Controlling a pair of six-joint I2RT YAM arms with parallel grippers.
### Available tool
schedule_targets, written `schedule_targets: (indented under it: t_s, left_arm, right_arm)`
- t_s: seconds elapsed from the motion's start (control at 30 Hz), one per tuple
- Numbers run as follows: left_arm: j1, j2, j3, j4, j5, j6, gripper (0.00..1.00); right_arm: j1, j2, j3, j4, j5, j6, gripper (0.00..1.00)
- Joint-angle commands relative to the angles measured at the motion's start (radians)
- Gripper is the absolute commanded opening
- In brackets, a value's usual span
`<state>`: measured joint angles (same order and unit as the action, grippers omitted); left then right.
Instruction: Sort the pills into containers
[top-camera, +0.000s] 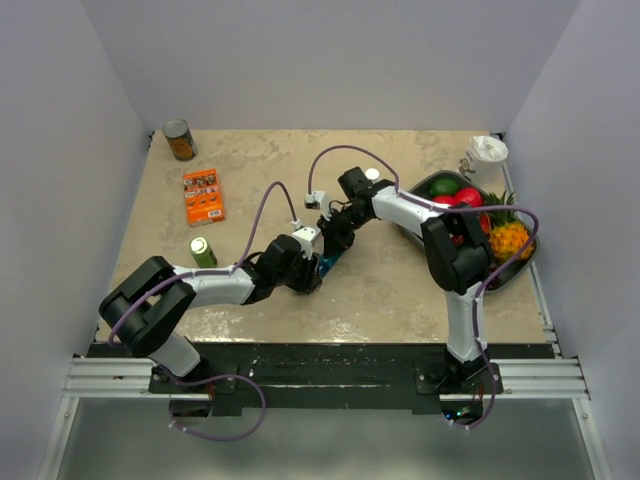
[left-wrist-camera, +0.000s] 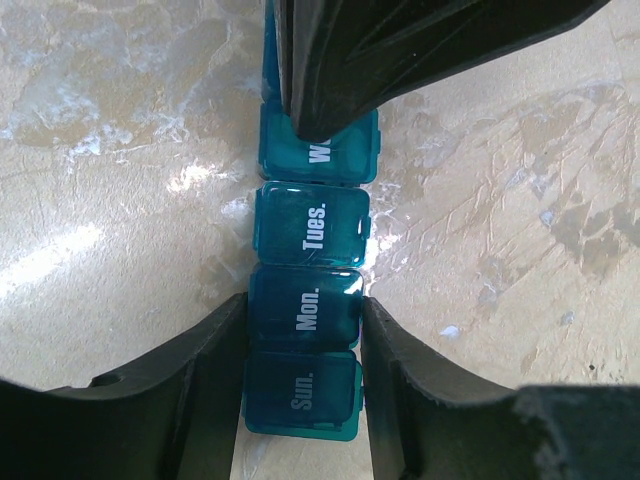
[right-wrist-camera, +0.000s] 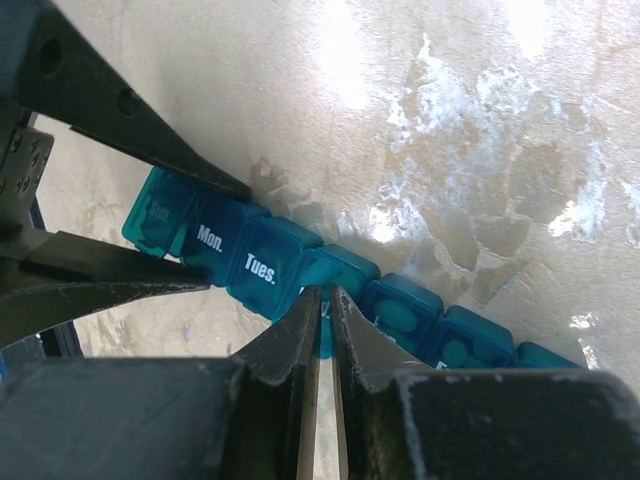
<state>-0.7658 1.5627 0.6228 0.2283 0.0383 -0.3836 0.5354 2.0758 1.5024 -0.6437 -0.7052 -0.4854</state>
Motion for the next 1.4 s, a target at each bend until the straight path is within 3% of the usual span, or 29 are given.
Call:
schedule_targets:
  t_s: [0.0, 0.43, 0.63, 0.73, 0.87, 0.97, 1.1, 1.2, 1.33, 1.37]
  left_arm:
    - [0.002, 0.043, -0.002, -0.053, 0.034, -0.028, 0.11]
    - [0.002, 0.045, 0.006, -0.067, 0.031, -0.018, 0.11]
    - [0.002, 0.025, 0.015, -0.069, 0.032, -0.029, 0.18]
    - [0.002, 0.0, 0.031, -0.084, 0.035, -0.031, 0.27]
    - [0.002, -0.045, 0.055, -0.121, 0.025, -0.032, 0.51]
    - [0.003, -0.091, 0.068, -0.147, 0.014, -0.034, 0.64]
    - [0.006, -0.171, 0.074, -0.17, 0.003, -0.026, 0.75]
    - [0.013, -0.254, 0.081, -0.196, -0.005, -0.008, 0.78]
    - [0.02, -0.454, 0.103, -0.277, -0.063, 0.037, 0.84]
    - [0.031, -0.498, 0.101, -0.285, -0.092, 0.04, 0.94]
  right_arm:
    - [0.003, 0.015, 0.007, -0.105, -0.031, -0.076, 0.13]
    - [-0.008, -0.089, 0.004, -0.114, -0.094, -0.11, 0.14]
    - [-0.029, -0.108, 0.007, -0.123, -0.117, -0.12, 0.17]
    - [-0.051, -0.129, 0.007, -0.128, -0.125, -0.13, 0.18]
    - [-0.08, -0.169, 0.002, -0.136, -0.134, -0.145, 0.23]
    - [-0.106, -0.216, -0.008, -0.136, -0.126, -0.154, 0.28]
    - [-0.156, -0.304, -0.042, -0.105, -0.1, -0.145, 0.4]
    - [-0.189, -0.416, -0.09, -0.061, -0.054, -0.124, 0.55]
    - [-0.236, -0.594, -0.171, 0.05, 0.042, -0.041, 0.86]
    - [-0.248, -0.636, -0.207, 0.085, 0.096, -0.001, 0.99]
